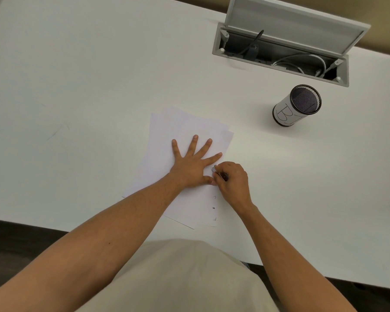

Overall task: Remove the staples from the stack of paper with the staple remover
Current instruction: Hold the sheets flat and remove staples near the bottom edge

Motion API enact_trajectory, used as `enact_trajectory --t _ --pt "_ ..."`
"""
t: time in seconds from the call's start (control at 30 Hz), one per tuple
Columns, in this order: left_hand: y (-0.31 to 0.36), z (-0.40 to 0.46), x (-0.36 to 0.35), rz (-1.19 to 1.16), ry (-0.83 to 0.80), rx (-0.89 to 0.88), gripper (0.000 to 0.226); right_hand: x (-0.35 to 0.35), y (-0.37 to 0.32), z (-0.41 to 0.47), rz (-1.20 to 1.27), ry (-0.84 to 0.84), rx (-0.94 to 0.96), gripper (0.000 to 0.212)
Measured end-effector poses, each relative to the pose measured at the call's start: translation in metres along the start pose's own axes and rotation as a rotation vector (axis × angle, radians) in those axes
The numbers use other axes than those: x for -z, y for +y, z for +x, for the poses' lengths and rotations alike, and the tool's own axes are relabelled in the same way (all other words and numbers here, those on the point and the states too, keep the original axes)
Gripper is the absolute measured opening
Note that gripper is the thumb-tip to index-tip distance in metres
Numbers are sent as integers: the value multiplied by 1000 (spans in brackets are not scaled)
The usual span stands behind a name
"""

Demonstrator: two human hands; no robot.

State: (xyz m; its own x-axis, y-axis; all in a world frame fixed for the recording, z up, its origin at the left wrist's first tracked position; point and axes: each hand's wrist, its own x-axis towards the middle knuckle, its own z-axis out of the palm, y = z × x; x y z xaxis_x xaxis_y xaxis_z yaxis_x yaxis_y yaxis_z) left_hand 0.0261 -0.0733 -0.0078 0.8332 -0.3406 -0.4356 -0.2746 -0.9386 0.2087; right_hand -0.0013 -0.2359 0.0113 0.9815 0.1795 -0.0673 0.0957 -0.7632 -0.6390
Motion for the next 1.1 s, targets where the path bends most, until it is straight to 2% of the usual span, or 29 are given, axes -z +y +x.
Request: enact_trajectory --t 0.63,0.8,1.0,1.1 --pt "0 0 3 -16 -27 5 88 -1 8 -4 -148 46 325 10" --pt "1 -1 4 -28 -19 4 89 -2 12 -6 -126 63 282 12" --pt "0 -2 4 -48 -11 2 91 12 28 -9 -54 193 28 11" --pt "0 -2 4 -56 -15 5 91 19 34 -4 -83 197 -19 9"
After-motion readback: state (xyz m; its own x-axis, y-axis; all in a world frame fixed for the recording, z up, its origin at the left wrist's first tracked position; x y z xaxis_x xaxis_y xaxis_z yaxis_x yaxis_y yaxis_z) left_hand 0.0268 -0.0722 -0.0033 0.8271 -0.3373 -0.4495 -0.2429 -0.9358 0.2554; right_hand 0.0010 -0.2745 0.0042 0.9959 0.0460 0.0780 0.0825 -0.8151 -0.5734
